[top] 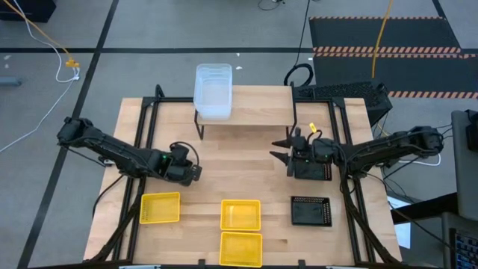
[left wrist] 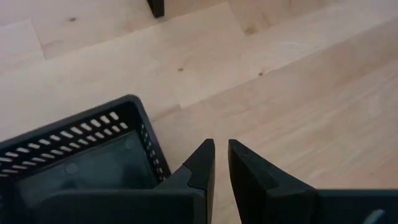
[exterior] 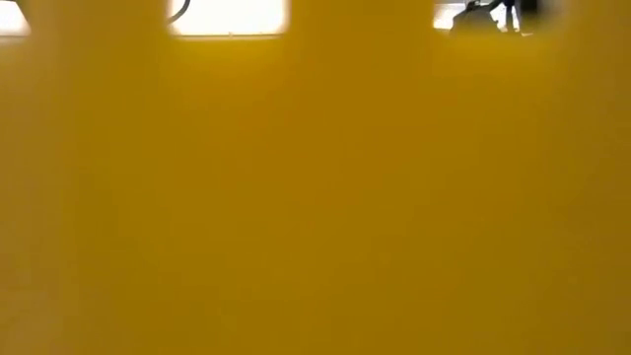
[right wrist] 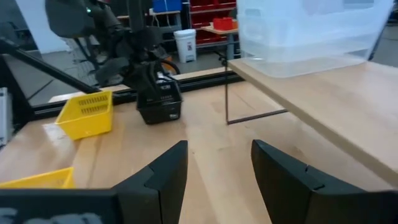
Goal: Stack baskets on shelf by color
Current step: Put the left black bin on the shelf
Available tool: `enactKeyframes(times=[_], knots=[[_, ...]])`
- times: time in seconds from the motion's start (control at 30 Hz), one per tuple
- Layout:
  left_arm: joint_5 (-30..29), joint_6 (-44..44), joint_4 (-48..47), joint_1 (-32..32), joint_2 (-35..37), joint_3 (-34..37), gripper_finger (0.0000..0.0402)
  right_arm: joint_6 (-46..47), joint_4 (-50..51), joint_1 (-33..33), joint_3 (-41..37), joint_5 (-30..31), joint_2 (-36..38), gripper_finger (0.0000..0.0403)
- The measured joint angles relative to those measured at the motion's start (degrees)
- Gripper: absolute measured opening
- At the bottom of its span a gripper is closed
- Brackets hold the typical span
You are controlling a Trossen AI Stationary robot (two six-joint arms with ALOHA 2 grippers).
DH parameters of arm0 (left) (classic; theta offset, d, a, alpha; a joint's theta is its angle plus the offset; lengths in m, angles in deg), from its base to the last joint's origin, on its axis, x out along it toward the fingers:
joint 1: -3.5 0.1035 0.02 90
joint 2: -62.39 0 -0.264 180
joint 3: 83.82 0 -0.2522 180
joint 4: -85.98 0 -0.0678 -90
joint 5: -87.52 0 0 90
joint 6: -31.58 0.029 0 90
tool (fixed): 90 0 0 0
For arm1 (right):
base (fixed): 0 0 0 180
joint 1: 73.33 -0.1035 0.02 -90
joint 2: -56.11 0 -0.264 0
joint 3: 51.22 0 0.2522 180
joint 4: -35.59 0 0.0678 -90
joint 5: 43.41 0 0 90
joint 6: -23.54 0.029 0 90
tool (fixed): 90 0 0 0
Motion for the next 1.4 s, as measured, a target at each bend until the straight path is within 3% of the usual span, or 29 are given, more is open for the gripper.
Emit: enactKeyframes(times=[0.23,0.57,0.73,0.9,1.2,1.4], knots=[[-0.1,2.4,-1.1,0.5,0.0,0.0,0.0053,-0.4,0.6,1.1,0.0,-0.1,0.0,0.0171],[3.2,0.0,-8.7,5.9,-0.1,0.0,0.0153,2.4,3.2,1.0,0.0,-0.2,0.0,0.0171],[3.2,0.3,-7.5,6.8,-3.1,0.0,0.0173,4.3,4.3,0.7,0.0,-0.3,0.0,0.0171],[6.0,0.7,-6.5,7.8,-8.5,0.0,0.0136,4.9,5.0,-0.8,0.0,-0.6,0.0,0.0171],[13.0,6.3,-6.4,8.5,-10.9,-0.9,0.0012,5.2,5.2,-1.7,0.0,-0.2,0.0,0.0171],[14.6,11.5,-12.5,5.5,-9.2,-9.6,0.0010,4.2,5.0,-1.7,0.0,-0.1,0.0,0.0171]])
